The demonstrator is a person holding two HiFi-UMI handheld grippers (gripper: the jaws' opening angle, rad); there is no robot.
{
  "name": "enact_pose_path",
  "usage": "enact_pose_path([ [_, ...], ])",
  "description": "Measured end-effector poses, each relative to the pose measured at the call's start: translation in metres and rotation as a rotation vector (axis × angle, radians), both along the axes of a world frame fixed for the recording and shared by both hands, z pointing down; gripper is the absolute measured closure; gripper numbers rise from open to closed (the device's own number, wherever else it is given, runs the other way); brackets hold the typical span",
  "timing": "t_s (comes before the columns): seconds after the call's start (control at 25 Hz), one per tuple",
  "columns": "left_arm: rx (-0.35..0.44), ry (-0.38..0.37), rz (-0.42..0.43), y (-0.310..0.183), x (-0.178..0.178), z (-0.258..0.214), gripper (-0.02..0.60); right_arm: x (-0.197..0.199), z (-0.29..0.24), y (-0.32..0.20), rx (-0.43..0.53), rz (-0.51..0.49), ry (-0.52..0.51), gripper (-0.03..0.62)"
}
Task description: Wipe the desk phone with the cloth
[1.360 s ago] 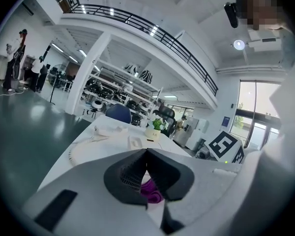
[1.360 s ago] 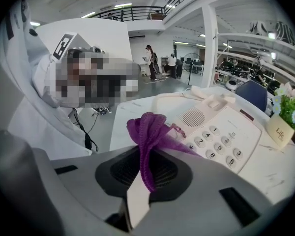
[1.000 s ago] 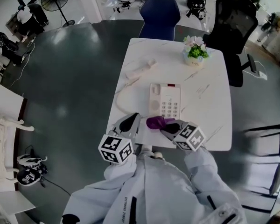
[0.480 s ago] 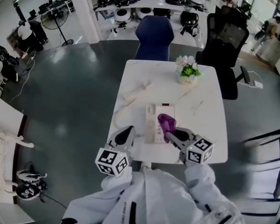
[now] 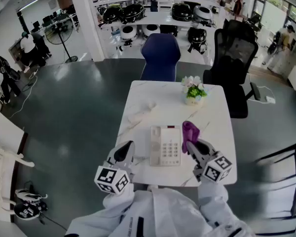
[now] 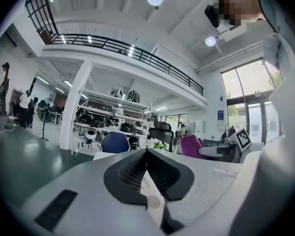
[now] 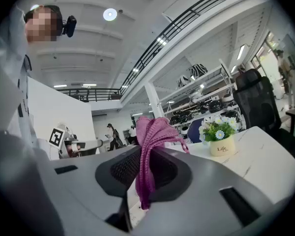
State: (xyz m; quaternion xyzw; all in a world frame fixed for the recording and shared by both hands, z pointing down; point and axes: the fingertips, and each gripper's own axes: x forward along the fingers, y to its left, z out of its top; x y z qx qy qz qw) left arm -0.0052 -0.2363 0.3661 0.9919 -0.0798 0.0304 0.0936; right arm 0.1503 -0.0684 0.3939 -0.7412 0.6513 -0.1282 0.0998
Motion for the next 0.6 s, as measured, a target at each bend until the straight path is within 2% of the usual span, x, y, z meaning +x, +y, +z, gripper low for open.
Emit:
enact_pose_path([
  [0.32,0.034,0.047,-0.047,-0.016,-0.002,-0.022,0.584,0.025,-0.017,0.014,0.03,0.094,0.032,0.557],
  [0.6,0.036,0.048,-0.066,-0.016,-0.004,-0.026,0.584,0.029,-0.021,0.017,0.014,0.116,0.057,0.557],
])
